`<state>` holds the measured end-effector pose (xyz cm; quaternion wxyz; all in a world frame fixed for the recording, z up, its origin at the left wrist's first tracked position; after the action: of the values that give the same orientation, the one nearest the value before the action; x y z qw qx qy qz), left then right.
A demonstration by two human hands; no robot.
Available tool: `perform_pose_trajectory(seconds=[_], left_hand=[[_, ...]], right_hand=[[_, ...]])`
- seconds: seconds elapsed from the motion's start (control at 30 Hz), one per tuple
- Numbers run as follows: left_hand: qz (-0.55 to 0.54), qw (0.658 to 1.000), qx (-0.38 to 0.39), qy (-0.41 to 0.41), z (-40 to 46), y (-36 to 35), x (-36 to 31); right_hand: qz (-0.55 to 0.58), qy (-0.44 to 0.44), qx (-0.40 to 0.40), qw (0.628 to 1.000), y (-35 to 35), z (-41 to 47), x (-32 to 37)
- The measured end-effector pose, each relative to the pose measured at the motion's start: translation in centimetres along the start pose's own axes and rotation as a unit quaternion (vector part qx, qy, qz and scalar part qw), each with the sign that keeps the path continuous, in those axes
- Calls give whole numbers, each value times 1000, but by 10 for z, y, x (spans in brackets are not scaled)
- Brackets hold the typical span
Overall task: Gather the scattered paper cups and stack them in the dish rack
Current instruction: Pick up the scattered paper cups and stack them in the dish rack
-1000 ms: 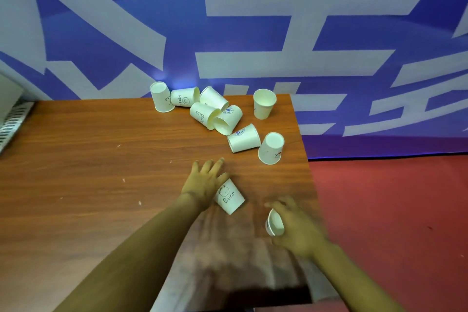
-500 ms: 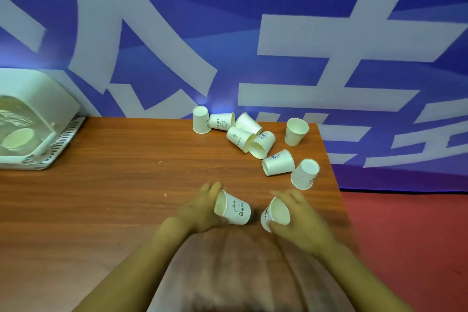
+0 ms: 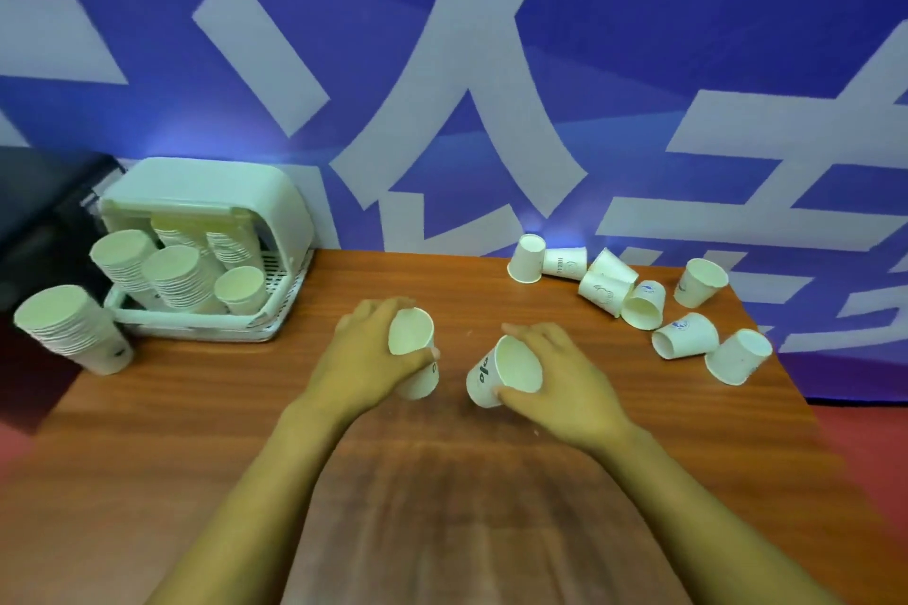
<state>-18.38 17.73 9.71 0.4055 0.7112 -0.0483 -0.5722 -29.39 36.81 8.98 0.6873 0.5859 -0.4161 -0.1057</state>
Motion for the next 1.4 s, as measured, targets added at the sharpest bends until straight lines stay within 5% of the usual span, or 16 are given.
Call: perform_pose_trajectory(seconds=[0.2, 0.7, 1.13, 1.4], left_hand=[[52, 998, -20, -33, 3, 36, 19], [38, 997, 12, 73, 24, 88, 120], [87, 996, 22, 6, 71, 230, 209], [119, 992, -20, -24, 102, 255, 227]], right_hand=[[-13, 4, 12, 1000, -19, 15, 31], [21, -5, 77, 997, -90, 71, 74], [-29, -23, 5, 999, -123, 147, 239], [-40, -72, 28, 996, -146, 163, 241]])
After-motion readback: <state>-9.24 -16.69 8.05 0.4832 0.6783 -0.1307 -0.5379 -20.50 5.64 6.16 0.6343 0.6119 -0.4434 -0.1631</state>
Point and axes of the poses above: each hand's wrist, its own z-axis towards the middle knuckle, its own y-axis out of the back of the hand, x = y × z, the point moved 8 cm from there along z, towards the middle knuckle, and after that the axes turned 8 degrees about -z, right-handed, at the moved point
